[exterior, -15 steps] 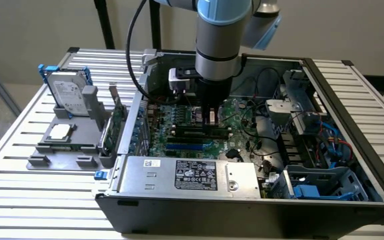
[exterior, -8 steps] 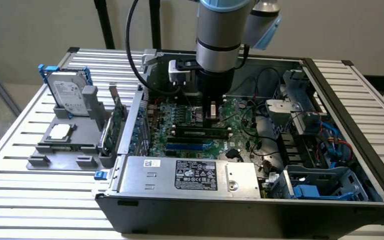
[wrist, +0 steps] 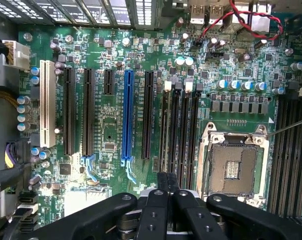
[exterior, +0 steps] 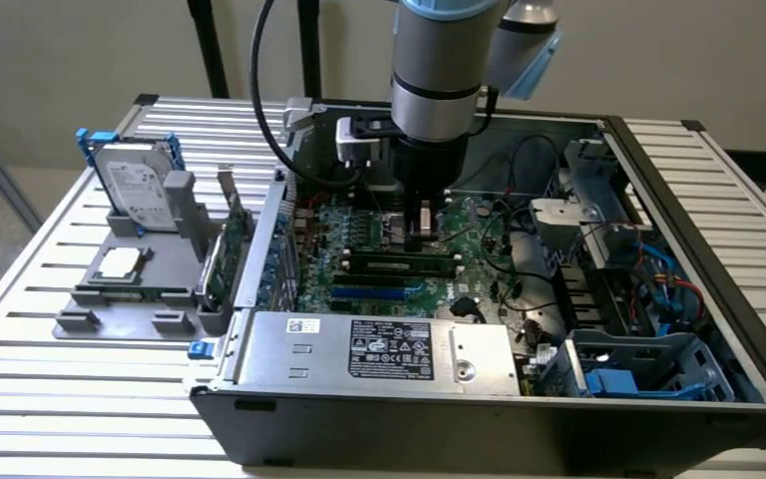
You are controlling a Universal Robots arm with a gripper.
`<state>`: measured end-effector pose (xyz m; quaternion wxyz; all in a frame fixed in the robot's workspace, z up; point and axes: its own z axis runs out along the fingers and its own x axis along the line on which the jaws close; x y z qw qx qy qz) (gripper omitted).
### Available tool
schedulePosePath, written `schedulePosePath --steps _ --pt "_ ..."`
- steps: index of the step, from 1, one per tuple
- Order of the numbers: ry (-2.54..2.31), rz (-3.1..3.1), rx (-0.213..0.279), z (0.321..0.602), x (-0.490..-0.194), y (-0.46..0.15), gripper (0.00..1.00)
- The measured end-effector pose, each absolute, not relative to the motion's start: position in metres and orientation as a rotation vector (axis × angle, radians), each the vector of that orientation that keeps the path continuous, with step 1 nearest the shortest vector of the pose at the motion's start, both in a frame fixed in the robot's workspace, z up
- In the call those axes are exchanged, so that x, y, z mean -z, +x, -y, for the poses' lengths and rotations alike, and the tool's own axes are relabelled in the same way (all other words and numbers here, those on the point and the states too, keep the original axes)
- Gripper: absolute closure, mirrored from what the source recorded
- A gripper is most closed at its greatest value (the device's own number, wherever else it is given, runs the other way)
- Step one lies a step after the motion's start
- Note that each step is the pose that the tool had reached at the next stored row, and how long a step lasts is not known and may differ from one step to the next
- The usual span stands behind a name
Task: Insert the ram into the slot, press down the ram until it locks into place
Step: 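Insert the ram into the slot, then press down the ram until it locks into place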
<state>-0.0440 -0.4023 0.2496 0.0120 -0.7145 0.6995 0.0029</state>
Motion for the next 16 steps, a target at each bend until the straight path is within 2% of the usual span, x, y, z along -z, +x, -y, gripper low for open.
schedulePosePath --steps 16 --pt "-2.227 -2.18 -0.01 0.4023 -0.2496 -0.044 0.89"
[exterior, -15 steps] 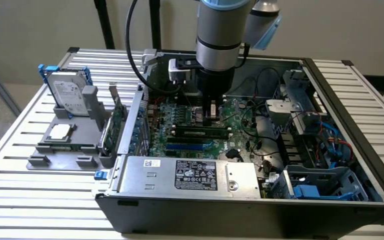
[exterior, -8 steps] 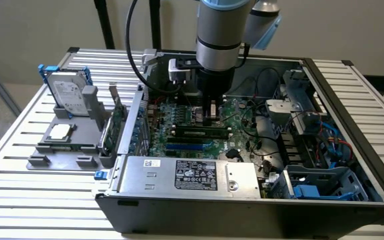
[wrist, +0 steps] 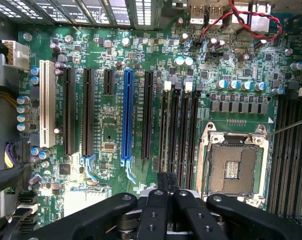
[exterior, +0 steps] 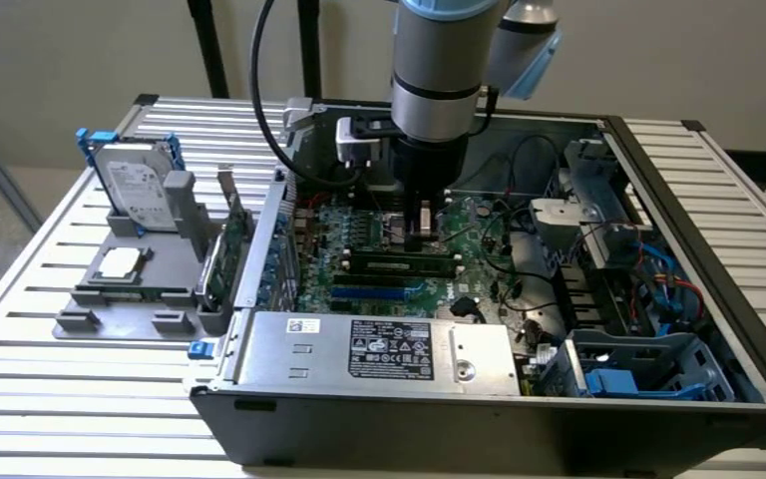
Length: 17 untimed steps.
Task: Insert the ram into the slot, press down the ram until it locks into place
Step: 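Press down the ram until it locks into place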
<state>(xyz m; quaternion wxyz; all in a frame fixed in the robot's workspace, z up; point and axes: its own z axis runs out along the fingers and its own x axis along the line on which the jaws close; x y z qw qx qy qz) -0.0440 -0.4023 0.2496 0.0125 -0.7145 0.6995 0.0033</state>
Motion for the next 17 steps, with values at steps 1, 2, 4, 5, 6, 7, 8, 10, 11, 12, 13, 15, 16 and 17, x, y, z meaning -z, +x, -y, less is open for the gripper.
schedulePosePath --steps 1,2,4,5,6,7,8,10,11,12,13,15,16,17 --pt "-2.227 -2.18 -0.01 0.4023 -0.2493 -0.044 0.89" --pt "-2.227 -2.181 -0.011 0.4023 -0.2487 -0.044 0.89" --pt "-2.233 -2.187 -0.025 0.4023 -0.2477 -0.044 0.89" --pt "-2.238 -2.192 -0.036 0.4023 -0.2474 -0.044 0.89" --pt "-2.243 -2.197 -0.048 0.4023 -0.2471 -0.044 0.89" --pt "-2.247 -2.201 -0.058 0.4023 -0.2467 -0.044 0.89" --pt "-2.249 -2.203 -0.062 0.4023 -0.2463 -0.0433 0.89" --pt "-2.249 -2.203 -0.064 0.4023 -0.2459 -0.0419 0.89" --pt "-2.249 -2.203 -0.065 0.4023 -0.2456 -0.0412 0.89" --pt "-2.248 -2.202 -0.066 0.4022 -0.2452 -0.0405 0.89" --pt "-2.248 -2.202 -0.067 0.4022 -0.2448 -0.04 0.89" --pt "-2.247 -2.201 -0.069 0.4019 -0.2424 -0.0398 0.89" --pt "-2.246 -2.2 -0.07 0.4017 -0.241 -0.0398 0.89" --pt "-2.246 -2.2 -0.071 0.4015 -0.2396 -0.0398 0.89"
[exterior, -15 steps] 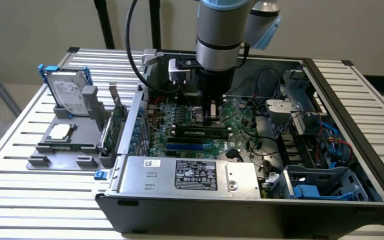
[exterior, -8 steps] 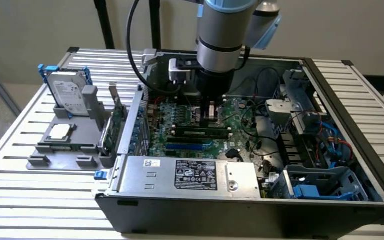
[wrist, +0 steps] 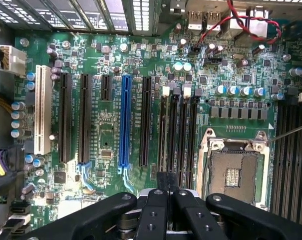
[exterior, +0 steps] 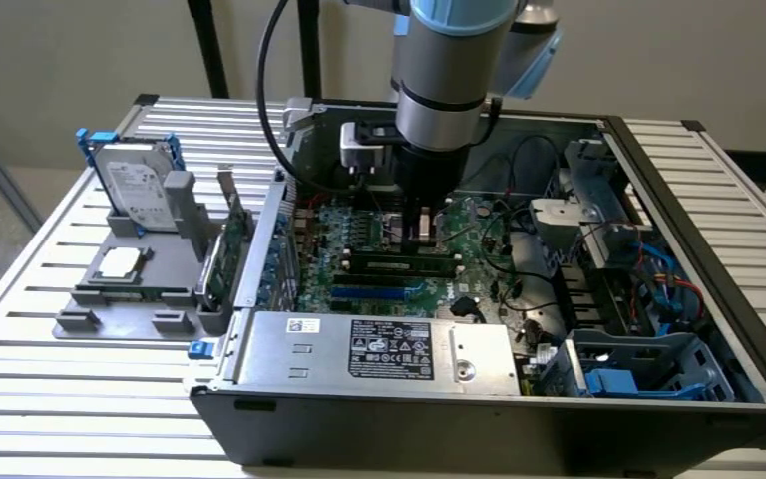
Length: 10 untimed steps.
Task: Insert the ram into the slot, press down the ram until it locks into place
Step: 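Press down the ram until it locks into place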
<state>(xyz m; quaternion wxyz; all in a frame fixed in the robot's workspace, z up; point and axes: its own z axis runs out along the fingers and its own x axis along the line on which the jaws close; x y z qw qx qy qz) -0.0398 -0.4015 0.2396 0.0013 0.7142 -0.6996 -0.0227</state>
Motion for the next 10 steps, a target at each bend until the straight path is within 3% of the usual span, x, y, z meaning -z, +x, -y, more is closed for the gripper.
schedulePosePath --steps 10 --pt "2.243 2.197 0.075 0.4013 -0.2305 -0.0399 0.89"
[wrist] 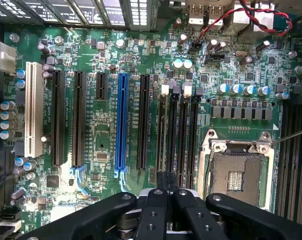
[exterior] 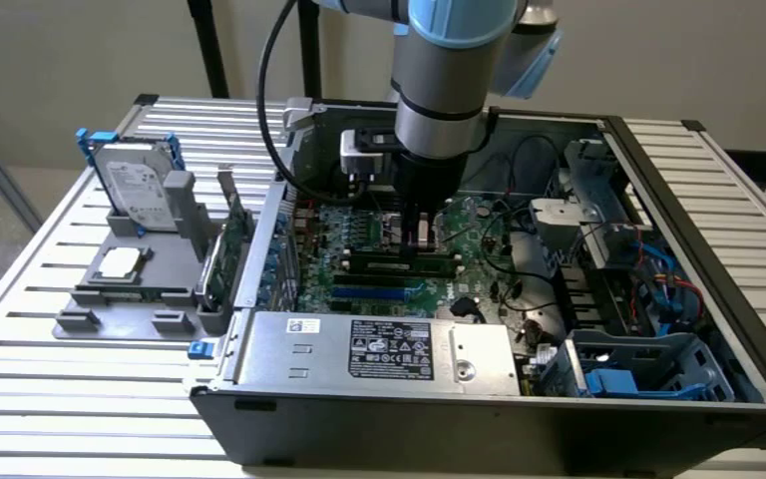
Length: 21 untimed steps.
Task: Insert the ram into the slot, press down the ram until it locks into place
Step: 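Press down the ram until it locks into place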
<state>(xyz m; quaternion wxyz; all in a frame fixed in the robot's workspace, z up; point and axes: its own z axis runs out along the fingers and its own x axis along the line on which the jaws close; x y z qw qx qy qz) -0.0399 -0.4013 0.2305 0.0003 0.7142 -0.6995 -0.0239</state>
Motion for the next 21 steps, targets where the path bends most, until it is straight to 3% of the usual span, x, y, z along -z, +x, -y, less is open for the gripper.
schedulePosePath --steps 9,21 --pt "2.244 2.198 0.077 0.401 -0.228 -0.04 0.89" --pt "2.241 2.195 0.083 0.402 -0.266 -0.033 0.89"
